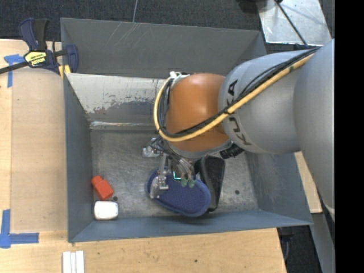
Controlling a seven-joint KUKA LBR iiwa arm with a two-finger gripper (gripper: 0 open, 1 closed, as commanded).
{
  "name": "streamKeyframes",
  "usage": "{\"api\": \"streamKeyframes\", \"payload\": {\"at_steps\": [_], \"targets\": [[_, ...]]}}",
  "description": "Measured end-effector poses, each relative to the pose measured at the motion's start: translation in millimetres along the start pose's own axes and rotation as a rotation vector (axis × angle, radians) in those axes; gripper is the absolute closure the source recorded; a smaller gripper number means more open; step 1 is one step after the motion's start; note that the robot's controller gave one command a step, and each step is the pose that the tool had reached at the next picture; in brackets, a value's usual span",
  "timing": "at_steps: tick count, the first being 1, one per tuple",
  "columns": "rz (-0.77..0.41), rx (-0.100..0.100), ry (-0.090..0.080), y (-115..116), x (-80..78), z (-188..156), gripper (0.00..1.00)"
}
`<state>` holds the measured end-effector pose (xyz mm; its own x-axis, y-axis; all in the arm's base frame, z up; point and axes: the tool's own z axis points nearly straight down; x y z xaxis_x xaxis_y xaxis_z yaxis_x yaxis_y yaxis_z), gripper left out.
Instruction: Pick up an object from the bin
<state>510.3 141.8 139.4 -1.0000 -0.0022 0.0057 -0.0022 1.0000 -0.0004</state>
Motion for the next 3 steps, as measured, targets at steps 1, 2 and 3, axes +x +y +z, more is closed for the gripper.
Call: {"api": "streamKeyframes", "payload": {"at_steps": [1,2,3], "targets": [[-0.04,-0.011,-0.012,-59.4,-31.6,53.9,0.0],[-0.038,-0.008,0.005,-61.5,-28.3,55.7,1.0],[-0.04,-0.001,-0.017,-82.1,-29.3,-119.9,1.0]]}}
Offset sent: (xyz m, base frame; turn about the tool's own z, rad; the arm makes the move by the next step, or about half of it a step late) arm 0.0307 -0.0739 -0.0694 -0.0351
